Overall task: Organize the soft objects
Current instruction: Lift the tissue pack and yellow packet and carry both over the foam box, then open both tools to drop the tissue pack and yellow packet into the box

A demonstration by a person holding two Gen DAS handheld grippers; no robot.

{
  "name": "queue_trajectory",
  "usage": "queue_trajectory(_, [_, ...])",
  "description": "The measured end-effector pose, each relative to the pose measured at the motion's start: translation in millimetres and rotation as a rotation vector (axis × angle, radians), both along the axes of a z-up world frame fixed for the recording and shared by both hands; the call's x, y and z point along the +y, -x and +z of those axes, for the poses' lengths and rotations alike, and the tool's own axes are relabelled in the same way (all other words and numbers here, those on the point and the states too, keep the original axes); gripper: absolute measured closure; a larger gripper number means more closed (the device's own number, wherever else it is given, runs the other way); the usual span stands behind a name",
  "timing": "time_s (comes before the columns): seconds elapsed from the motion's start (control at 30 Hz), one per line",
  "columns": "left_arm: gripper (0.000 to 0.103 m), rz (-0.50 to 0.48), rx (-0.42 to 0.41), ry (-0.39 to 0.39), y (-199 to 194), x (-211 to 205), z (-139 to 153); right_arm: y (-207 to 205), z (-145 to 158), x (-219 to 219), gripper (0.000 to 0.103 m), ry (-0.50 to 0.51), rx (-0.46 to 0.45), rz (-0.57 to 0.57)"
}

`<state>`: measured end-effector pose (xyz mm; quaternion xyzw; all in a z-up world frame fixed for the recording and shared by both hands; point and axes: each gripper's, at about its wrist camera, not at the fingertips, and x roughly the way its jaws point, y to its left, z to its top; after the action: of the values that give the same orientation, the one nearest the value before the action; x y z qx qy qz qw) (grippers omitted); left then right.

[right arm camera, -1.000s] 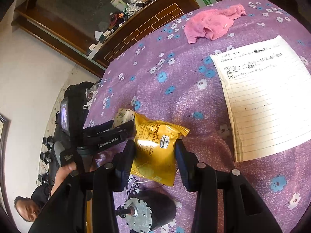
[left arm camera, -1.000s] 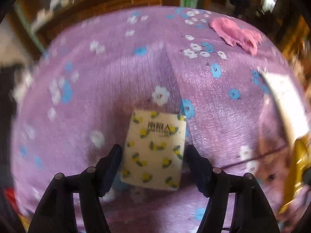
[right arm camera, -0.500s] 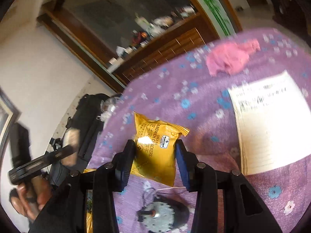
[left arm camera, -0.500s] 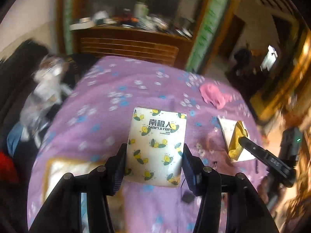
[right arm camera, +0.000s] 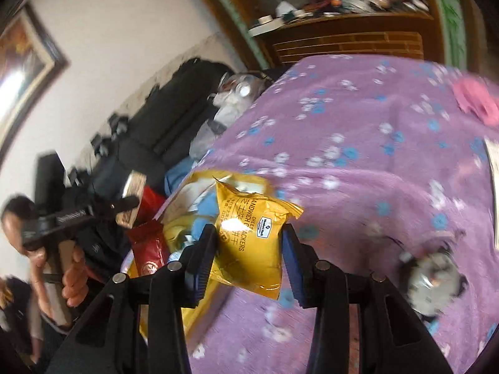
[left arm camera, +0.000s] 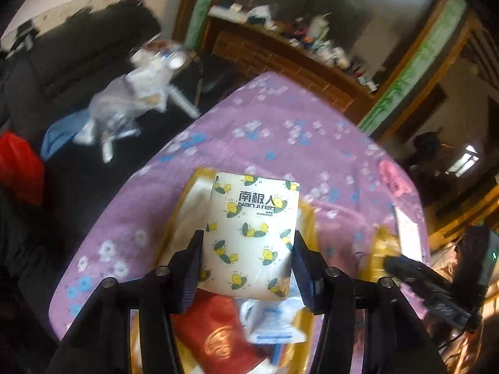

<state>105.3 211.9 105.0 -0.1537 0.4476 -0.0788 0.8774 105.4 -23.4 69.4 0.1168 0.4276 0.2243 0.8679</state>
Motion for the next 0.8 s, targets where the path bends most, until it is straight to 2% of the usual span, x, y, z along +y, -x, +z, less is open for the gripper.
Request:
queue_trajectory(0.1, [0.047,-0.040,-0.015,-0.041,-6,-17,-3,-15,-1,40,0.062,0.105,-0.017,0.012])
queue_trajectory(0.2, [0.047,-0.058,0.064,-0.023,-21,-18,-32,-39,-15,64,0.062,0.135,0.031,0.011])
queue_trajectory(0.23, [0.047,-0.064,0.068,-0.031,-24,-18,-37,-47,-19,68,0.062,0.130,0.050,0.016])
queue_trajectory(0.33, [0.047,-0.070,0.049,-0.134,-24,-21,-48,-68,-33,85,0.061,0.133,0.060,0.044])
queue_trajectory(0.37, [0.046,-0.064,0.047,-0.134,-24,-19,-50,-71,-37,89,0.061,0.143,0.057,0.047])
queue_trajectory(0.47, [0.046,-0.065,0.028,-0.049,-21,-9,-56,-82,-51,95,0.060,0.094,0.090,0.045])
queue_trajectory(0.57, [0.042,-0.082,-0.030,-0.021,-11,-8,-50,-76,-47,96,0.043,0.080,0.067,0.043])
queue_trajectory(0.63, [0.038,-0.066,-0.051,-0.025,-7,-9,-45,-68,-38,93,0.027,0.074,0.023,0.013])
queue_trajectory(0.7, [0.038,-0.010,-0.079,-0.022,4,-5,-39,-60,-31,84,0.023,0.038,0.012,-0.020])
queue_trajectory(0.73, [0.038,0.043,-0.117,0.003,16,-1,-34,-56,-29,79,0.023,0.021,0.015,-0.028])
queue_trajectory(0.8, [0.031,0.095,-0.166,0.036,37,1,-28,-43,-25,67,0.023,-0.027,0.022,-0.044])
